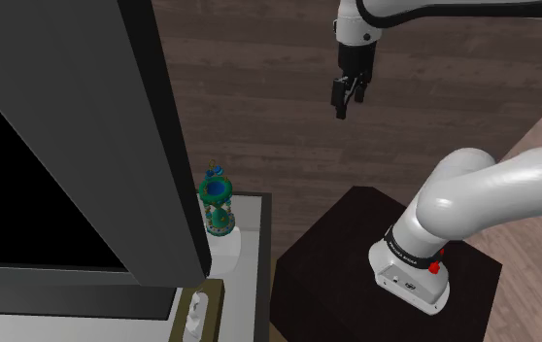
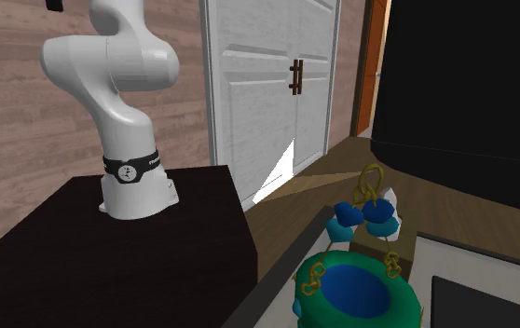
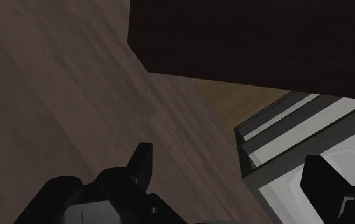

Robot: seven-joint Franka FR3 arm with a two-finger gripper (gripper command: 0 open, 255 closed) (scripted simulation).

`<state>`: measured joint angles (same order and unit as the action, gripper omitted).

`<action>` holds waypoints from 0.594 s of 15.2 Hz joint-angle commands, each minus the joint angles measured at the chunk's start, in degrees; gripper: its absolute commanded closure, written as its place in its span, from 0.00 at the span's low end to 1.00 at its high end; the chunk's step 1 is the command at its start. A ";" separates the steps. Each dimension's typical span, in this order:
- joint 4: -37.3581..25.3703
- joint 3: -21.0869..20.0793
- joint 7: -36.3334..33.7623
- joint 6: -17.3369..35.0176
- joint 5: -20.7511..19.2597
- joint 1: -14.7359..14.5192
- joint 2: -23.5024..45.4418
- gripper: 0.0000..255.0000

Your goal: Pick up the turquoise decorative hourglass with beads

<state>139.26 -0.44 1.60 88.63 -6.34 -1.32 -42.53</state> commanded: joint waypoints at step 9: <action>-3.44 -1.98 4.26 11.11 3.25 -5.17 13.49 0.00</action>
<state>136.44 -2.41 4.91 98.31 -3.31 -6.00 -30.88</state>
